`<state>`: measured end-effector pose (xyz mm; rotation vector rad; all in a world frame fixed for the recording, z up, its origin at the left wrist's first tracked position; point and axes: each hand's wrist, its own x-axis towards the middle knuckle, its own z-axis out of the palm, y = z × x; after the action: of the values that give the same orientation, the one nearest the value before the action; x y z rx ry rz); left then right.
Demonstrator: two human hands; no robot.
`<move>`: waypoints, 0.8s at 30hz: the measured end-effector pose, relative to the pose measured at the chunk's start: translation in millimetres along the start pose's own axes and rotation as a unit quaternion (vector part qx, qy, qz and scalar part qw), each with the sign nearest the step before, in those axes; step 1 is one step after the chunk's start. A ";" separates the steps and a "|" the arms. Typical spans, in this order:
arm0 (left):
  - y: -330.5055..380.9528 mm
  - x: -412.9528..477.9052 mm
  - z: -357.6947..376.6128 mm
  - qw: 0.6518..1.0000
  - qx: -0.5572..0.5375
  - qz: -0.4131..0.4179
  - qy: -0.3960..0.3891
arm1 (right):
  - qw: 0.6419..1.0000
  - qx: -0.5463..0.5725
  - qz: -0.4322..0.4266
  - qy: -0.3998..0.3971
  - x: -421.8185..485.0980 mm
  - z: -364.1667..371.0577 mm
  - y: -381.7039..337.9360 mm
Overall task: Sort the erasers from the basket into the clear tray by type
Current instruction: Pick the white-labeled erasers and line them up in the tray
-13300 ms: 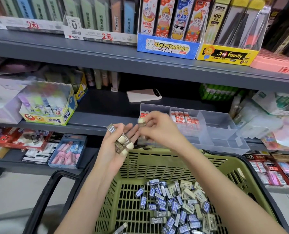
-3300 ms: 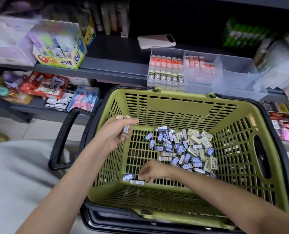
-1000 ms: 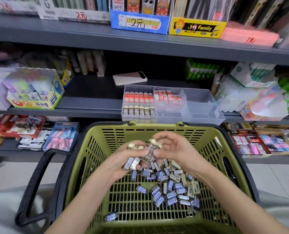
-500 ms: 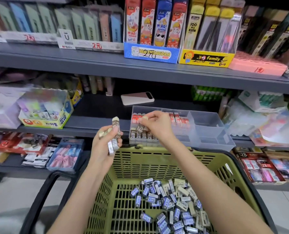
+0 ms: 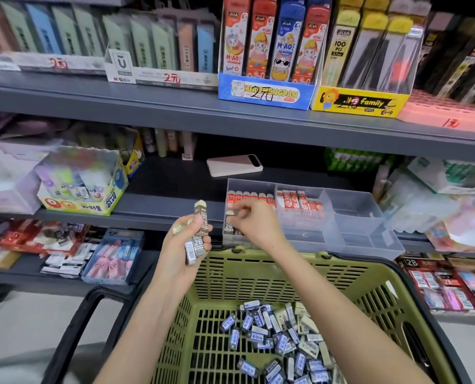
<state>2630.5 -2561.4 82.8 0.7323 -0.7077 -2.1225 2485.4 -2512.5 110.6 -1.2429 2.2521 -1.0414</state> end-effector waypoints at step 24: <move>1.6 -9.1 5.9 0.985 -0.146 -0.094 -0.012 | 0.962 0.258 0.088 -0.023 5.4 -47.6 9.9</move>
<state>2632.1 -2553.6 90.4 0.6314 -0.3376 -2.3443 2447.5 -2493.3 134.9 -0.8192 1.8397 -1.3912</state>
